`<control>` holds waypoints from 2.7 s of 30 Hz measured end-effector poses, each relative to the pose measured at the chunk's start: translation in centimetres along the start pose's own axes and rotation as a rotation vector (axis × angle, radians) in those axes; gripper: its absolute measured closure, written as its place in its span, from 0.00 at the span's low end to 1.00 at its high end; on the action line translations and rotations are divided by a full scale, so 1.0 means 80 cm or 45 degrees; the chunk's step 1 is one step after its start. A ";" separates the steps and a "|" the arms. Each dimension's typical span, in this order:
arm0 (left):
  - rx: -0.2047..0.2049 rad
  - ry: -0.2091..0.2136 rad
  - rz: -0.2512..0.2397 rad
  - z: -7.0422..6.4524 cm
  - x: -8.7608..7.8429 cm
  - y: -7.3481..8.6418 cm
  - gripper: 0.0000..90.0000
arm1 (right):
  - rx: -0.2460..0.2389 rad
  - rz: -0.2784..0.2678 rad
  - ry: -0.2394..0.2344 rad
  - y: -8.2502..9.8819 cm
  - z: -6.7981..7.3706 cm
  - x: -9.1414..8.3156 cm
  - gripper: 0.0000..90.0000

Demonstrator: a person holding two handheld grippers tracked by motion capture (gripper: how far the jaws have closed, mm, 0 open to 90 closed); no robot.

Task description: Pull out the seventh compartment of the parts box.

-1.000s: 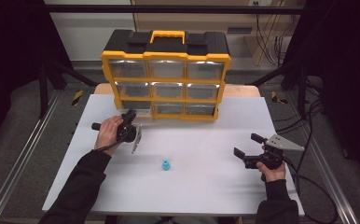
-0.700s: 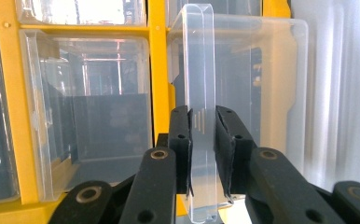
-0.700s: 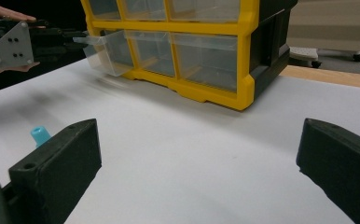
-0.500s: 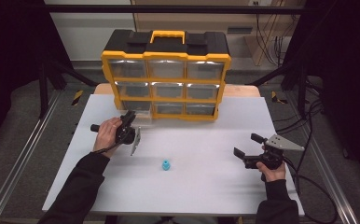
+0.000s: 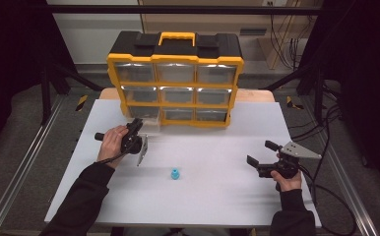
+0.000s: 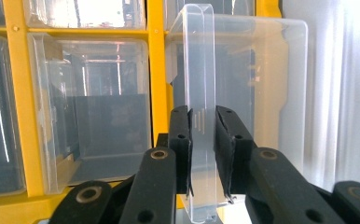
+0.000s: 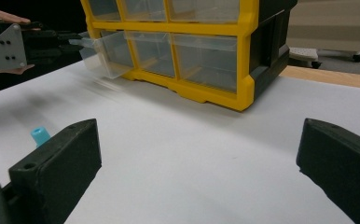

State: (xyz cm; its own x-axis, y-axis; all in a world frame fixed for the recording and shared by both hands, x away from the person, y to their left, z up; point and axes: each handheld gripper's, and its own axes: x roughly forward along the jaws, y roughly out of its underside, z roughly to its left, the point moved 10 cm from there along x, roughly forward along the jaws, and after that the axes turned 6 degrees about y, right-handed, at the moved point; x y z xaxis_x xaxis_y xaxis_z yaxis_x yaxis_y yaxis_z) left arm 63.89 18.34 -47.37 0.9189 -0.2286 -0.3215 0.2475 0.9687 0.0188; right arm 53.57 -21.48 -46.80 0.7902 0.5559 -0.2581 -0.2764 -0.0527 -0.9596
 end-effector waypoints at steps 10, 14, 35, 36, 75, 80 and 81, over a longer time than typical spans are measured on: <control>0.003 0.003 -0.006 -0.002 -0.006 -0.001 0.85 | 0.000 -0.003 -0.004 0.000 0.000 0.000 0.00; 0.003 0.003 -0.008 -0.003 -0.008 -0.002 0.85 | -0.001 -0.002 0.000 0.000 0.000 0.000 0.00; 0.007 0.004 -0.018 -0.006 -0.018 -0.002 0.85 | 0.001 -0.003 -0.002 0.000 0.000 0.000 0.00; 0.007 0.005 -0.018 -0.007 -0.018 -0.002 0.85 | 0.001 -0.003 -0.002 0.000 0.000 0.000 0.00; -0.070 0.060 -0.044 -0.012 -0.029 -0.004 0.83 | 0.002 -0.002 -0.001 0.000 0.000 0.000 0.00; -0.111 0.086 -0.050 -0.012 -0.030 -0.003 0.81 | 0.002 -0.002 -0.002 0.000 0.000 0.000 0.00; -0.125 0.092 -0.053 -0.012 -0.030 -0.003 0.80 | 0.001 -0.002 -0.001 0.000 0.000 0.000 0.00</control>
State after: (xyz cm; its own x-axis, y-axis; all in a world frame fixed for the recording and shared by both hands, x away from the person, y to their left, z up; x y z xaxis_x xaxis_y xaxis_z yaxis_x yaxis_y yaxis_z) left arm 61.31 18.74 -47.50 0.8832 -0.2644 -0.3875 0.2504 0.9642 -0.0874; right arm 53.56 -21.48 -46.77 0.7899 0.5569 -0.2566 -0.2758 -0.0511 -0.9598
